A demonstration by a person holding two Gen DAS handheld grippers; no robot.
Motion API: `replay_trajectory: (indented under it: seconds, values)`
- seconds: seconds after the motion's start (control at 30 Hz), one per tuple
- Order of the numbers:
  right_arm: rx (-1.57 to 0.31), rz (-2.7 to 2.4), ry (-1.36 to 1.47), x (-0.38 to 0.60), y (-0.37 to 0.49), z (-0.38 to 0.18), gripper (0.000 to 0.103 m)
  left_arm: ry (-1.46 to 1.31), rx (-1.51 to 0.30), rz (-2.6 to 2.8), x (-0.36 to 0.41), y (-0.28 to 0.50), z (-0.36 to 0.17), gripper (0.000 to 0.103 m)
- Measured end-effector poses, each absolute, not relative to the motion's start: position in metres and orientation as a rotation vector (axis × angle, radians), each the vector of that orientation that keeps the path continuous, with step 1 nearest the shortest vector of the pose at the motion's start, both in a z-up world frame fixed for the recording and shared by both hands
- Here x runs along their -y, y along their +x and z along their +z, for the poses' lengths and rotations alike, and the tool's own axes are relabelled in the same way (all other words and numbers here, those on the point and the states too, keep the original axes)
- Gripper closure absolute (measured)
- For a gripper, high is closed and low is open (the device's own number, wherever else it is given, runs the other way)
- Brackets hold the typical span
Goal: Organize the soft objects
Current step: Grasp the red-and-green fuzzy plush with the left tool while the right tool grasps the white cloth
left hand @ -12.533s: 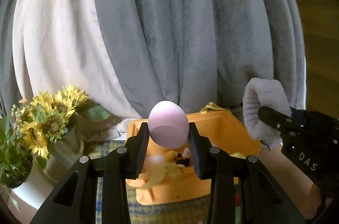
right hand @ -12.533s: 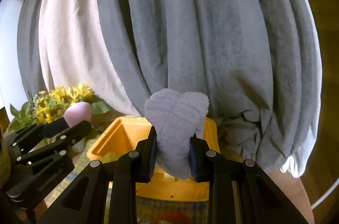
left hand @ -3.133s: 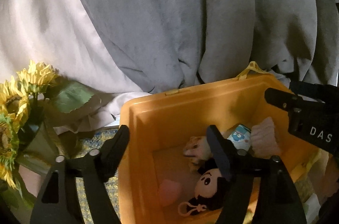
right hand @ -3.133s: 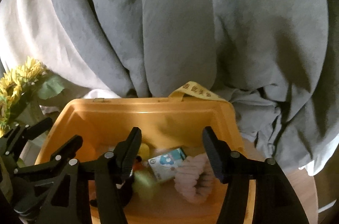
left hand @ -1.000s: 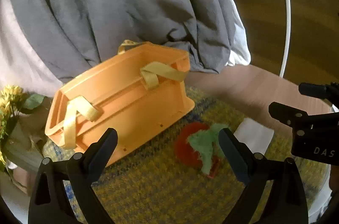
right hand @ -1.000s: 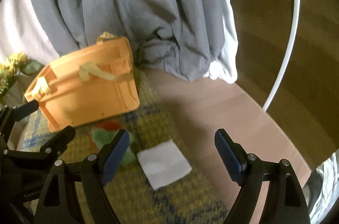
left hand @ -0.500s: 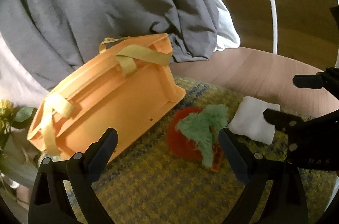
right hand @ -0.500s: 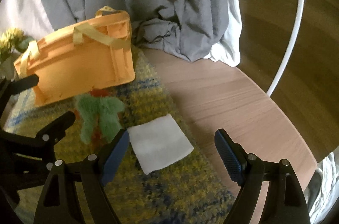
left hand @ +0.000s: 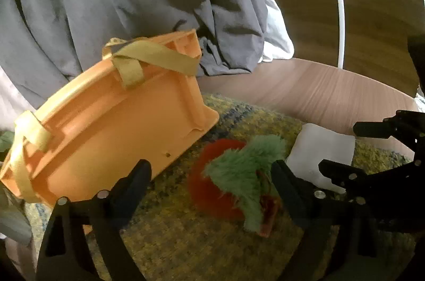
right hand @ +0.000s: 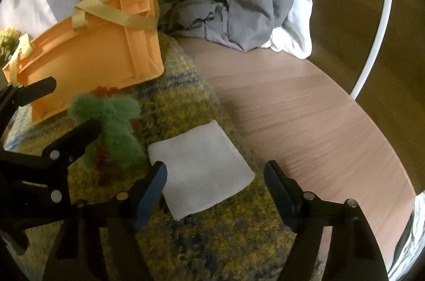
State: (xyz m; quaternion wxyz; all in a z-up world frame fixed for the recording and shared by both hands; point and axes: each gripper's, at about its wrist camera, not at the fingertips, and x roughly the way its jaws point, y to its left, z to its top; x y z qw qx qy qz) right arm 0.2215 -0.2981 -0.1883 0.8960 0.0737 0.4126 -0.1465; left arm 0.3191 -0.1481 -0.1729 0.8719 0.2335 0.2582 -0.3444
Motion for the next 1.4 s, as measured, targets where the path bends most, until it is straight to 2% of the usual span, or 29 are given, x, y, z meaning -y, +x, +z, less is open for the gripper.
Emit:
replay_trajectory:
  seconds: [0.27,0.33,0.57,0.7,0.77,0.83,1.0,1.4]
  values:
    - [-0.875,-0.285,0.143,0.298,0.227,-0.198,0.044,0.477,-0.597,-0.759,0.16,0.328,-0.188,0.022]
    - [-0.881,-0.273,0.134,0.296,0.228,-0.198,0.053,0.472,-0.608,-0.763,0.162,0.33,-0.191,0.024]
    - [-0.893,-0.247,0.117,0.293,0.233,-0.2,0.06,0.457,-0.67,-0.786,0.169,0.339,-0.199,0.032]
    - [-0.901,-0.24,0.087,0.288,0.238,-0.201,0.063,0.46,-0.714,-0.805,0.172,0.344,-0.204,0.044]
    - [-0.9,-0.236,0.085,0.288,0.238,-0.201,0.069,0.464,-0.723,-0.809,0.173,0.344,-0.205,0.049]
    - [-0.897,-0.238,0.069,0.286,0.238,-0.2,0.087,0.46,-0.721,-0.805,0.172,0.344,-0.205,0.051]
    - [-0.883,-0.23,0.093,0.289,0.235,-0.195,0.092,0.43,-0.721,-0.794,0.166,0.341,-0.2,0.055]
    - [-0.815,-0.227,0.125,0.292,0.223,-0.162,0.092,0.331,-0.696,-0.732,0.143,0.325,-0.168,0.055]
